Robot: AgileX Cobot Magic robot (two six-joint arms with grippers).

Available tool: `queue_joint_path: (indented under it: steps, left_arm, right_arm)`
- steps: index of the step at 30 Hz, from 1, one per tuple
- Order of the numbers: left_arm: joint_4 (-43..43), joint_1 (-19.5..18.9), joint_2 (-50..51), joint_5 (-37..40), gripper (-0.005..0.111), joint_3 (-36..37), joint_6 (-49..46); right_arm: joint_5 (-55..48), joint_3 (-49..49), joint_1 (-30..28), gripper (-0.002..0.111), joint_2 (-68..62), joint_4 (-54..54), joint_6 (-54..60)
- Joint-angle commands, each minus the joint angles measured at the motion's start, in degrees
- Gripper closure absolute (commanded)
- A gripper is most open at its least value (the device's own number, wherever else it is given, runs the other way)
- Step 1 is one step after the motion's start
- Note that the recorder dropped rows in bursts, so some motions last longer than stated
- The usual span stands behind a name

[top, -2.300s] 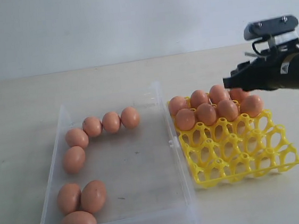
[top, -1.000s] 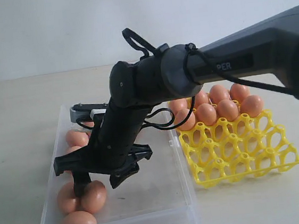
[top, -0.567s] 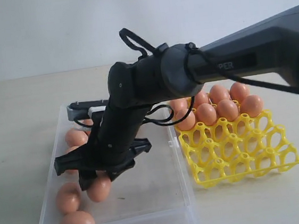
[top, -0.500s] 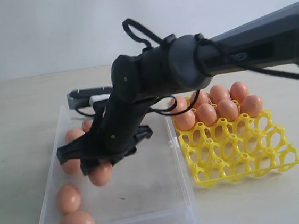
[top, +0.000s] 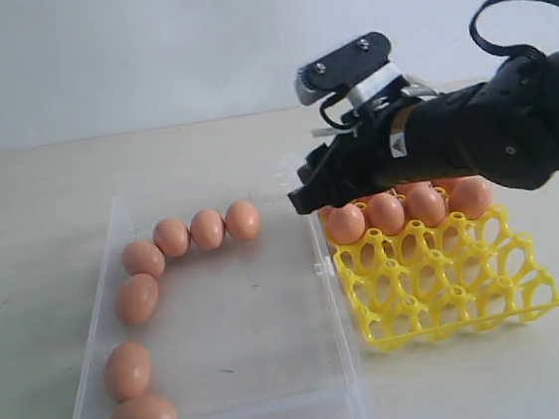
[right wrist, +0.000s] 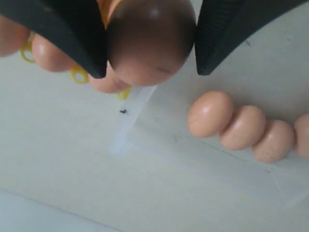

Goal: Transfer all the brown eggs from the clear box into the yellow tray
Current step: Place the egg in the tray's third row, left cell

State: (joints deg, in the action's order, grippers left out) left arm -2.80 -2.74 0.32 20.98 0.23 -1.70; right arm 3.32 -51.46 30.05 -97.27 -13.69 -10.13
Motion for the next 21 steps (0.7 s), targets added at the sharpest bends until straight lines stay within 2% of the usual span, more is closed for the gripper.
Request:
queue_joint_path:
  steps: [1,7,11,21]
  left_arm:
    - [-0.3,0.5,-0.3,-0.7,0.107,-0.2,0.0]
    - [-0.3,0.5,-0.3,-0.7,0.107,-0.2,0.0]
    - [-0.3,0.5,-0.3,-0.7,0.107,-0.2,0.0]
    - [-0.3,0.5,-0.3,-0.7,0.107,-0.2,0.0]
  right_arm:
    - [10.7,5.6,-4.3,0.108,-0.1,-1.3,-5.3]
    - [12.1,6.5,-5.4,0.108,-5.5,-1.3,-9.3]
    - [11.0,6.5,-4.7,0.108,-6.0,-3.2,-17.6]
    - [8.8,6.5,-2.7,0.108,-2.7,-5.8,-16.9]
